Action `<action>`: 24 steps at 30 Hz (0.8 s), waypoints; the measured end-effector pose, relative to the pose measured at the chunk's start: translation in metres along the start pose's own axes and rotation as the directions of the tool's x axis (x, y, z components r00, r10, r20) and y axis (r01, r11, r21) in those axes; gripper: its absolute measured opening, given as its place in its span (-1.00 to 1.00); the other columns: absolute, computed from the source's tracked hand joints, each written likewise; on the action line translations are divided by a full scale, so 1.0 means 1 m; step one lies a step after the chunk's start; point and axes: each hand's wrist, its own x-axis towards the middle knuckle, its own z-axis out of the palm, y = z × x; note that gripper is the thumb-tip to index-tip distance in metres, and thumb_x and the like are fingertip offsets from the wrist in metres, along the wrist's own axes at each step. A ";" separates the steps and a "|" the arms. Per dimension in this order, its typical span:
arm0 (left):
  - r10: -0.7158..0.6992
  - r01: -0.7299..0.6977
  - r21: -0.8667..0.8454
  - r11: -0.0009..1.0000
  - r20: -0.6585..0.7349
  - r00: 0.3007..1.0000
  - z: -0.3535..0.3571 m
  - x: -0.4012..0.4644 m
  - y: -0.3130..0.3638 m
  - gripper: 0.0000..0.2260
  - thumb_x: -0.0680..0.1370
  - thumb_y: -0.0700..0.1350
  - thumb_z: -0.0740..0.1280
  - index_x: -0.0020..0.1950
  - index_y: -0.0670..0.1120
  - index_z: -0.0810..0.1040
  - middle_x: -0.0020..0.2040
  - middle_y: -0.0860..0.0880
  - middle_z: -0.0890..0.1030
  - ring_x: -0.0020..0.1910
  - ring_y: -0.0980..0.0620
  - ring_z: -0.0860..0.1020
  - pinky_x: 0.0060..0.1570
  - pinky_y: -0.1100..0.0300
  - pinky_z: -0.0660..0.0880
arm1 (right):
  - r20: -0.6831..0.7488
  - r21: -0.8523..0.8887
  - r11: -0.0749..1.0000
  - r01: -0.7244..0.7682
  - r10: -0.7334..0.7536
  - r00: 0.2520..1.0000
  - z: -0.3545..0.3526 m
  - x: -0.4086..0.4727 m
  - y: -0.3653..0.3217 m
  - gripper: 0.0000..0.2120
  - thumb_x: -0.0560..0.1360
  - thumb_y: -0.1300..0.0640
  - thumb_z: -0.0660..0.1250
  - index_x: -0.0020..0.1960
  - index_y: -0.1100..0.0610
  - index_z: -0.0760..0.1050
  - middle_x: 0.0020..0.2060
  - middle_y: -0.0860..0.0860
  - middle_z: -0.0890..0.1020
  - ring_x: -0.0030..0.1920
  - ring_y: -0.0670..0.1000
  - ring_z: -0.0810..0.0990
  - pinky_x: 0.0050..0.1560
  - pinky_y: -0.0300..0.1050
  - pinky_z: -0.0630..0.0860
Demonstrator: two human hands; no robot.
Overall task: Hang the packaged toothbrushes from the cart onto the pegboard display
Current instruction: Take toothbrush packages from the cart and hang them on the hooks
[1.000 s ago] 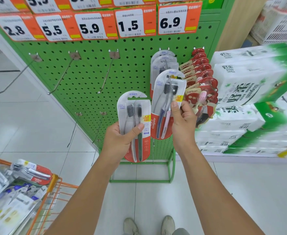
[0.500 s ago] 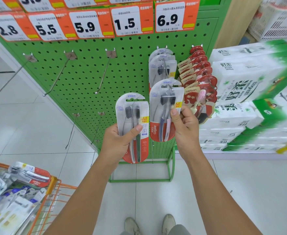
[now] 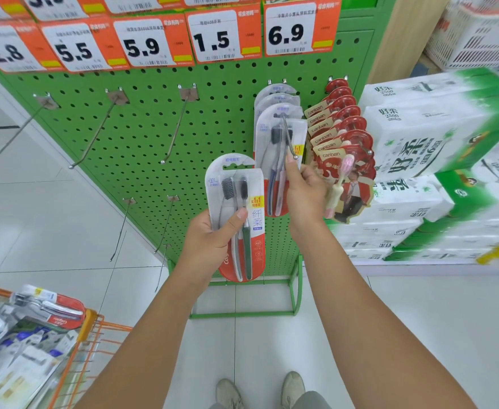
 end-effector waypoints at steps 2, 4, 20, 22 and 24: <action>0.029 -0.030 0.009 1.000 0.044 0.999 0.001 -0.001 0.002 -0.77 0.51 0.02 0.37 0.10 -0.05 0.64 -0.07 0.00 0.75 -0.09 0.02 0.72 -0.11 0.21 0.63 | -0.029 -0.043 0.996 -0.073 0.072 0.997 0.008 0.005 0.002 -0.58 0.53 -0.26 0.37 -0.14 0.12 0.49 -0.29 0.05 0.63 -0.31 -0.03 0.59 -0.20 -0.07 0.56; 0.056 -0.057 0.014 0.998 0.091 0.994 0.004 -0.003 0.005 -0.73 0.49 0.05 0.35 0.09 -0.06 0.64 -0.07 -0.03 0.75 -0.10 0.01 0.72 -0.11 0.20 0.63 | -0.042 -0.070 0.989 -0.130 0.127 0.991 0.012 0.007 0.001 -0.48 0.51 -0.35 0.32 -0.06 0.15 0.54 -0.24 0.09 0.61 -0.25 0.03 0.57 -0.10 -0.05 0.54; 0.217 -0.240 0.063 0.969 0.257 0.942 0.040 -0.005 0.009 -0.85 0.63 -0.18 0.29 0.12 -0.11 0.63 -0.10 0.05 0.74 -0.12 0.13 0.69 -0.14 0.32 0.55 | 0.292 0.135 0.979 0.155 -0.189 0.938 -0.061 -0.071 -0.018 -0.83 0.54 -0.01 0.40 -0.02 0.09 0.64 -0.15 0.01 0.69 -0.10 0.04 0.63 0.02 0.02 0.60; 0.223 -0.250 0.086 0.964 0.242 0.944 0.047 -0.002 0.009 -0.82 0.64 -0.19 0.27 0.18 -0.17 0.61 -0.07 0.04 0.74 -0.09 0.14 0.69 -0.12 0.34 0.54 | 0.271 0.138 0.975 0.175 -0.207 0.940 -0.062 -0.066 -0.018 -0.87 0.57 0.06 0.37 -0.02 0.12 0.61 -0.17 0.01 0.68 -0.12 0.04 0.61 0.00 0.04 0.59; 0.230 -0.261 0.104 0.960 0.244 0.942 0.050 0.000 0.008 -0.78 0.66 -0.18 0.26 0.27 -0.19 0.57 0.03 -0.01 0.73 0.00 0.08 0.69 -0.04 0.28 0.56 | 0.242 0.139 0.974 0.177 -0.207 0.948 -0.062 -0.064 -0.016 -0.88 0.60 0.10 0.35 0.01 0.14 0.61 -0.15 0.03 0.69 -0.09 0.04 0.62 0.02 0.03 0.61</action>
